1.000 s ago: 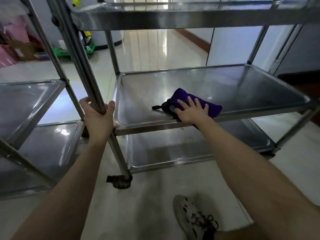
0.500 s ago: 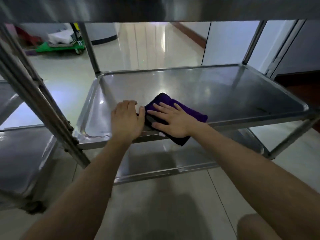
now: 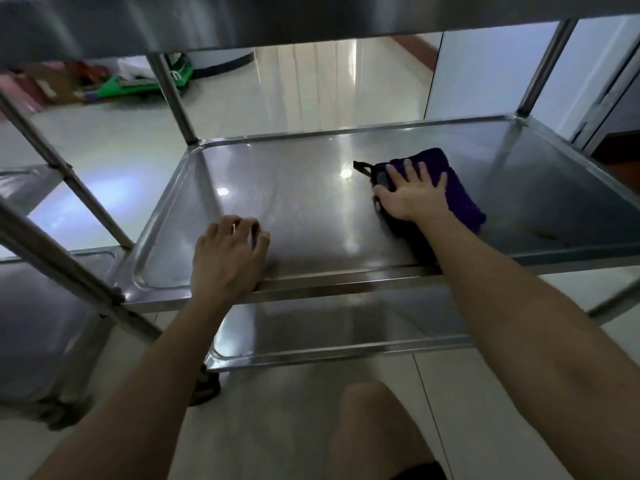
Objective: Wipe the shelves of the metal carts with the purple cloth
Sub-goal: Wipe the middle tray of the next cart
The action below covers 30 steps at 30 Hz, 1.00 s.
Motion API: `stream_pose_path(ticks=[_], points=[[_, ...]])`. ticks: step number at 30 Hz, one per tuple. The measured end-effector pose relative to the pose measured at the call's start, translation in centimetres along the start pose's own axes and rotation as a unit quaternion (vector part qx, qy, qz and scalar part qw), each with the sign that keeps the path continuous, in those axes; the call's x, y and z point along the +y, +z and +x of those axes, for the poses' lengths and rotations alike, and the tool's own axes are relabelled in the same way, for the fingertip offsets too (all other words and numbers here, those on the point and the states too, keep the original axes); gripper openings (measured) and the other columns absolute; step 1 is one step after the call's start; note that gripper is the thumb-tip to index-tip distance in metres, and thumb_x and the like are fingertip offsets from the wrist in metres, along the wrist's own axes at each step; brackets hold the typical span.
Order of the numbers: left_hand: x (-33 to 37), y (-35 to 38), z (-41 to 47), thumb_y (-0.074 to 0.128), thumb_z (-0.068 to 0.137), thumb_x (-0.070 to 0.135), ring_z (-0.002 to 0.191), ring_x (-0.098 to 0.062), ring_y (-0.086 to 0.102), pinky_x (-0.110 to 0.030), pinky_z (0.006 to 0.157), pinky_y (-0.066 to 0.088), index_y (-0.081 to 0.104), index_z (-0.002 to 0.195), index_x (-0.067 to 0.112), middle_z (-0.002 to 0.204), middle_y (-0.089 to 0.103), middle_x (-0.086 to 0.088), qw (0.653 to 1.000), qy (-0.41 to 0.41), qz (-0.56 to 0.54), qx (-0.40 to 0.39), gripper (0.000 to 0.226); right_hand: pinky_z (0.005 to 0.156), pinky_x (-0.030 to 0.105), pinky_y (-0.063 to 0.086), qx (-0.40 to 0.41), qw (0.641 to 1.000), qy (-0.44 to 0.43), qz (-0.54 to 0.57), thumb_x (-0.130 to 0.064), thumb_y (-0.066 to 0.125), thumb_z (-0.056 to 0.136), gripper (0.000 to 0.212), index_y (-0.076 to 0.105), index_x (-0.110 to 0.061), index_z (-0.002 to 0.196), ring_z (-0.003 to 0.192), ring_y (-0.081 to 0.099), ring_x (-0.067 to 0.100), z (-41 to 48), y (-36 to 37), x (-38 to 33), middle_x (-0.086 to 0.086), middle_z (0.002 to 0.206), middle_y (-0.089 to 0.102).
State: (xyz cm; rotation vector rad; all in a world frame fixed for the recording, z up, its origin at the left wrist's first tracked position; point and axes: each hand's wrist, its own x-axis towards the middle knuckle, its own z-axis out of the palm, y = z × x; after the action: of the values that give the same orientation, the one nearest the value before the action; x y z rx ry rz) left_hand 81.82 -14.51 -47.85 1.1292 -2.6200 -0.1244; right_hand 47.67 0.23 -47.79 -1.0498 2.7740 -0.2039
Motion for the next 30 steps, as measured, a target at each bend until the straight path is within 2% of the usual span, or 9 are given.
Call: stream_pose_path(ticks=[5, 8, 13, 19, 21, 23, 25, 27, 30], points=[[0.6, 0.7, 0.5, 0.026, 0.102, 0.062, 0.128, -0.035, 0.053, -0.051, 0.107, 0.044, 0.057, 0.143, 0.025, 0.147, 0.051, -0.008, 1.000, 0.005, 0.006, -0.009, 0.063, 0.126, 0.066, -0.018, -0.023, 0.990, -0.136, -0.005, -0.076, 0.020, 0.101, 0.080, 0.007, -0.042, 0.172, 0.167, -0.013, 0.026, 0.6, 1.6, -10.5, -0.003, 0.181, -0.009], [-0.1, 0.8, 1.0, 0.029, 0.099, 0.066, 0.132, -0.034, 0.048, -0.052, 0.110, 0.041, 0.053, 0.142, 0.030, 0.150, 0.047, -0.005, 1.000, -0.007, 0.007, -0.024, 0.061, 0.127, 0.062, -0.020, -0.036, 0.981, -0.188, 0.008, -0.078, 0.020, 0.100, 0.080, 0.007, -0.044, 0.172, 0.167, -0.013, 0.023, 0.1, 2.3, -13.2, -0.004, 0.181, -0.008], [-0.3, 0.7, 1.3, 0.045, 0.101, 0.061, 0.137, -0.037, 0.044, -0.056, 0.114, 0.039, 0.052, 0.141, 0.031, 0.153, 0.045, -0.007, 0.999, 0.000, 0.010, -0.038, 0.050, 0.130, 0.057, -0.015, -0.033, 0.986, -0.162, 0.021, -0.074, 0.023, 0.102, 0.074, 0.009, -0.049, 0.170, 0.167, -0.010, 0.018, 0.0, 0.9, -6.5, -0.009, 0.181, -0.005], [1.3, 0.2, 2.1, 0.051, 0.104, 0.053, 0.134, -0.040, 0.050, -0.055, 0.113, 0.042, 0.059, 0.139, 0.026, 0.151, 0.052, -0.011, 0.998, -0.006, 0.036, -0.057, 0.045, 0.131, 0.059, -0.010, 0.013, 1.000, 0.007, 0.025, -0.074, 0.019, 0.099, 0.077, 0.010, -0.047, 0.171, 0.167, -0.006, 0.020, -1.9, -1.2, 9.2, -0.008, 0.181, -0.003], [3.2, -0.2, 2.4, 0.044, 0.102, 0.057, 0.130, -0.039, 0.054, -0.055, 0.110, 0.042, 0.061, 0.140, 0.020, 0.146, 0.056, -0.014, 0.996, -0.018, 0.057, -0.060, 0.055, 0.131, 0.061, -0.010, 0.020, 1.000, 0.016, 0.010, -0.072, 0.017, 0.102, 0.076, 0.009, -0.044, 0.172, 0.167, -0.007, 0.022, -2.2, -1.2, 10.4, -0.005, 0.182, -0.004], [7.0, -0.3, 2.8, 0.037, 0.098, 0.061, 0.134, -0.036, 0.053, -0.055, 0.111, 0.042, 0.061, 0.144, 0.019, 0.149, 0.056, -0.014, 0.999, -0.008, 0.031, -0.034, 0.066, 0.130, 0.063, -0.011, 0.021, 1.000, 0.007, 0.007, -0.072, 0.018, 0.104, 0.075, 0.008, -0.042, 0.172, 0.167, -0.007, 0.023, -2.2, -1.3, 10.0, -0.003, 0.182, -0.004], [11.7, 0.8, 2.7, 0.037, 0.103, 0.059, 0.145, -0.031, 0.047, -0.053, 0.119, 0.037, 0.055, 0.153, 0.023, 0.159, 0.050, -0.010, 0.998, 0.059, -0.023, -0.013, 0.064, 0.130, 0.063, -0.010, 0.022, 1.000, -0.004, 0.007, -0.074, 0.018, 0.104, 0.076, 0.007, -0.042, 0.172, 0.167, -0.007, 0.024, -2.3, -1.4, 9.8, -0.002, 0.182, -0.005], [15.6, 2.4, 2.4, 0.038, 0.109, 0.054, 0.148, -0.031, 0.044, -0.052, 0.122, 0.034, 0.052, 0.155, 0.023, 0.161, 0.048, -0.010, 0.992, 0.108, -0.062, -0.030, 0.057, 0.130, 0.063, -0.010, 0.021, 1.000, -0.008, 0.007, -0.076, 0.019, 0.104, 0.078, 0.007, -0.042, 0.172, 0.167, -0.007, 0.024, -2.3, -1.6, 10.2, -0.003, 0.182, -0.005], [17.0, 4.5, 2.3, 0.034, 0.107, 0.053, 0.131, -0.032, 0.052, -0.051, 0.112, 0.040, 0.054, 0.143, 0.021, 0.143, 0.054, -0.011, 0.990, 0.127, -0.041, -0.047, 0.051, 0.130, 0.062, -0.011, 0.020, 1.000, -0.005, 0.005, -0.073, 0.019, 0.105, 0.076, 0.005, -0.041, 0.172, 0.167, -0.008, 0.024, -2.4, -1.4, 9.8, -0.001, 0.182, -0.006]])
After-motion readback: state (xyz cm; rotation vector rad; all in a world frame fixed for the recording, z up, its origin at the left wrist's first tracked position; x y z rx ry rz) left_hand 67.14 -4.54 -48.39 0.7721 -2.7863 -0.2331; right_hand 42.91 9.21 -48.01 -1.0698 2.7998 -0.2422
